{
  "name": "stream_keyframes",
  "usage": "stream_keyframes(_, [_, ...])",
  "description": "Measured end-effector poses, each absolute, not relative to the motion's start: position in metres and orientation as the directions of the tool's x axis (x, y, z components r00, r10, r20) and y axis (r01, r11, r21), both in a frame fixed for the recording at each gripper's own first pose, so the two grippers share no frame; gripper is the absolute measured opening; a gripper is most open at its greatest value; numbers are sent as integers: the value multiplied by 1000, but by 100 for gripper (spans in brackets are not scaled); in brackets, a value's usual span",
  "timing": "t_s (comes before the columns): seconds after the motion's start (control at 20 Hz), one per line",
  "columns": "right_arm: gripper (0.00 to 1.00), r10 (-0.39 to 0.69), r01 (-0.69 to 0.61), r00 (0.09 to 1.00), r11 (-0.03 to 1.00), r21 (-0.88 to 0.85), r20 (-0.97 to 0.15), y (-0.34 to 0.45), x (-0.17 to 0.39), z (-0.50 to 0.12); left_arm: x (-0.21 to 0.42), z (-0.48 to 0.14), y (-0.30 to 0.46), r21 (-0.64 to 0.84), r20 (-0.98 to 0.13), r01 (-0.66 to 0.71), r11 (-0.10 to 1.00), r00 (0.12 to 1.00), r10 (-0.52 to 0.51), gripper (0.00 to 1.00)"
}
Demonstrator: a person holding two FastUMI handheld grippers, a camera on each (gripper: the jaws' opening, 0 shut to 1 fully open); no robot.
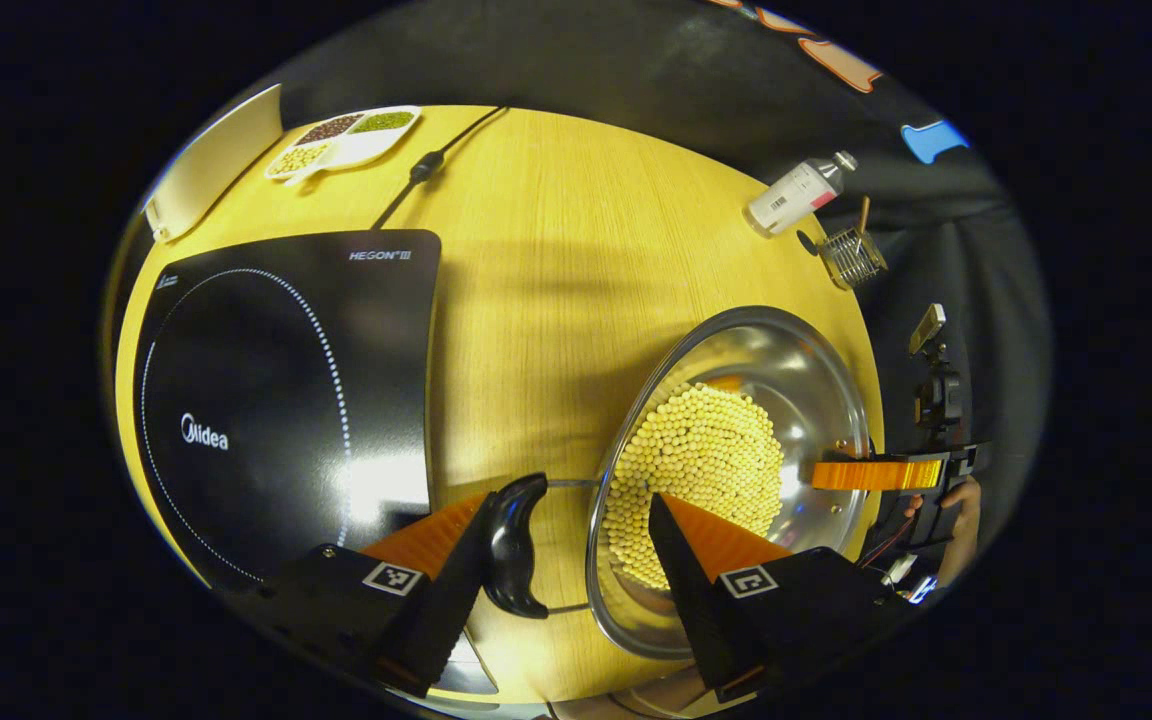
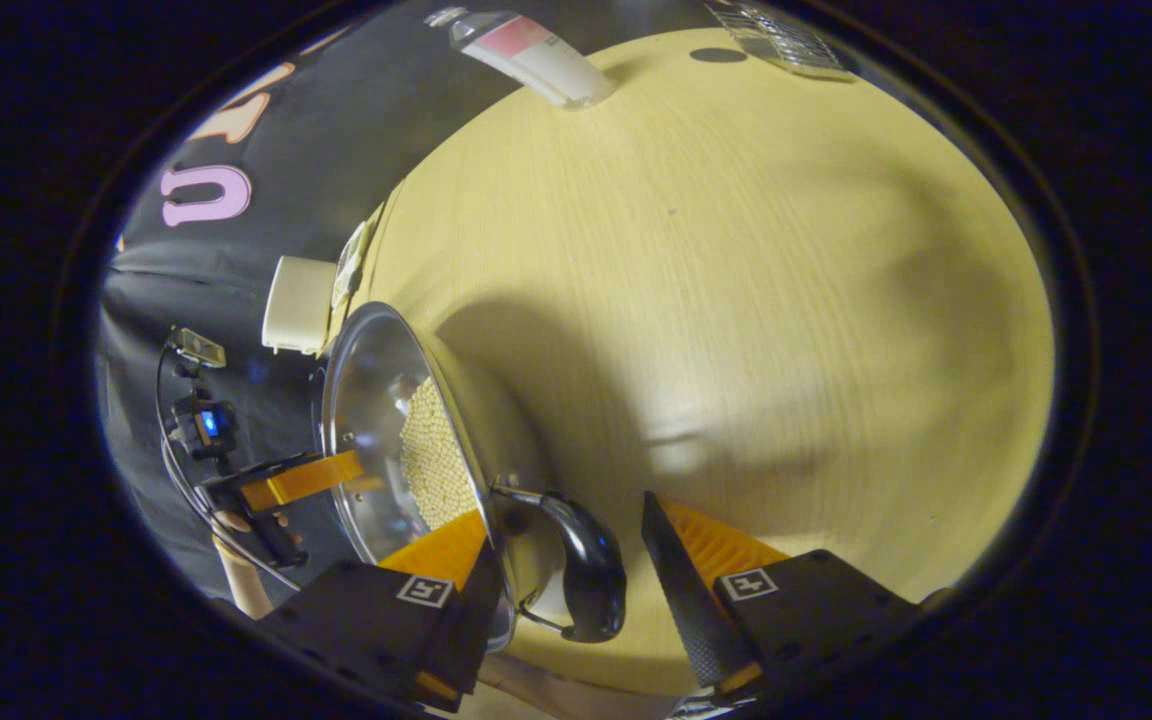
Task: First push the handle of the pot to place it horizontally, then grasp the pot with both hands and set it on the induction cooktop.
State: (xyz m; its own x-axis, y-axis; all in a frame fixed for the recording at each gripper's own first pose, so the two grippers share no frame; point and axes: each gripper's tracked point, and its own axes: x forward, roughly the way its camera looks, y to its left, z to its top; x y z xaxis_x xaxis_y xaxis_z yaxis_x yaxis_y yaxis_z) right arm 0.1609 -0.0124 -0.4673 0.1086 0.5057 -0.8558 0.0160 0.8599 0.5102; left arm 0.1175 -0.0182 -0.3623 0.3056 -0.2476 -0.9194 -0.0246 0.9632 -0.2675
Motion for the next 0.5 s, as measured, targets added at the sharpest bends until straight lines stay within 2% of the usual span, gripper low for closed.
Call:
stream_keyframes(0.15, [73,525,25,89,848,529,-846,-11,164,-469,122,-368,-15,-240,-932,20,971,274,-236,89])
stream_keyframes(0.2, [80,533,29,86,843,537,-842,-10,165,-469,122,-370,-13,-227,-939,26,974,261,-226,83])
stream_keyframes(0.25, [67,532,27,74,844,535,-843,-10,162,-471,121,-372,-11,-213,-946,31,976,245,-214,81])
stream_keyframes(0.3, [77,543,19,68,838,545,-837,-7,160,-468,121,-374,-9,-199,-950,40,979,236,-203,80])
stream_keyframes(0.4, [55,544,8,59,838,545,-837,-2,159,-470,122,-381,-7,-191,-956,41,981,220,-196,62])
stream_keyframes(0.45, [50,545,11,60,837,547,-836,-2,160,-471,122,-378,-7,-191,-955,35,981,225,-194,62])
stream_keyframes(0.5, [55,550,16,62,834,552,-833,-2,161,-468,119,-378,-6,-188,-959,34,981,211,-191,61])
